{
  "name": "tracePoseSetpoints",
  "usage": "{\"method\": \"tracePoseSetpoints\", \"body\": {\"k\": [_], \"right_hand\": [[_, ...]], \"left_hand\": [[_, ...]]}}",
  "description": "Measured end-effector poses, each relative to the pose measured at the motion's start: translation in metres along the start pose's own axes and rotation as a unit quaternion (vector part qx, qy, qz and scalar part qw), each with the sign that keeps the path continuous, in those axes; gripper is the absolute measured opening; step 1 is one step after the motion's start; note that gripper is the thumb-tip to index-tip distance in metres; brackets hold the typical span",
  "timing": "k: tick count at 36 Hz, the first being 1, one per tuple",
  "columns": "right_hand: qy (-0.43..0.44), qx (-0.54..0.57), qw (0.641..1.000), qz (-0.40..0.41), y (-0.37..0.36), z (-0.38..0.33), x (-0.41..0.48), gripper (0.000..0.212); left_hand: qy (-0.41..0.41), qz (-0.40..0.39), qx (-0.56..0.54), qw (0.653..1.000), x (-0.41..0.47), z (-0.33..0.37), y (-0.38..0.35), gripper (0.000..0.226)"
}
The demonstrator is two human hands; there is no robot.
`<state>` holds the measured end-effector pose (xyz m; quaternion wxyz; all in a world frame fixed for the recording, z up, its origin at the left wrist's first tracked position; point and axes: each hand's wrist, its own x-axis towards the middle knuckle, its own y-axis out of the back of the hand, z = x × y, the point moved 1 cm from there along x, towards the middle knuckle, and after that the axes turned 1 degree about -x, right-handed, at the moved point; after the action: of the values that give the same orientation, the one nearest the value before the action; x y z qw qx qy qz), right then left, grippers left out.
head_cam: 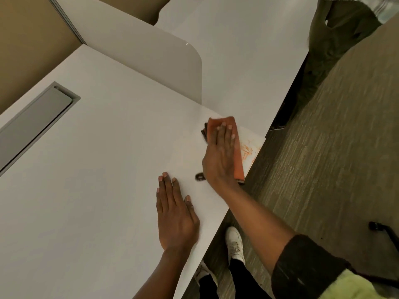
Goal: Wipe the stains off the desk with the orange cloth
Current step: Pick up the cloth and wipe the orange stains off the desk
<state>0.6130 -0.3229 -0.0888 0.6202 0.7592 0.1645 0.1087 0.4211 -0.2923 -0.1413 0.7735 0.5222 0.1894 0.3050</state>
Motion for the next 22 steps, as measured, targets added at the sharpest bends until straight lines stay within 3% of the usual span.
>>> {"method": "tracePoseSetpoints", "body": {"k": [6,13,17,22], "right_hand": [[0.058,-0.023,0.998,-0.021,-0.001,-0.009,0.003,0.069],[-0.039,-0.002,0.999,-0.015,0.022,0.014,0.062,0.063],[-0.052,0.023,0.998,-0.007,0.015,0.003,0.027,0.066],[0.002,0.03,0.999,-0.035,0.001,-0.024,-0.033,0.066]], "left_hand": [[0.003,-0.013,-0.001,1.0,0.0,0.001,0.002,0.067],[0.0,-0.016,-0.003,1.0,-0.001,0.003,0.007,0.066],[0.01,-0.025,-0.004,1.0,-0.001,0.002,0.006,0.067],[0.015,-0.023,-0.008,1.0,0.001,0.003,0.005,0.066]]}}
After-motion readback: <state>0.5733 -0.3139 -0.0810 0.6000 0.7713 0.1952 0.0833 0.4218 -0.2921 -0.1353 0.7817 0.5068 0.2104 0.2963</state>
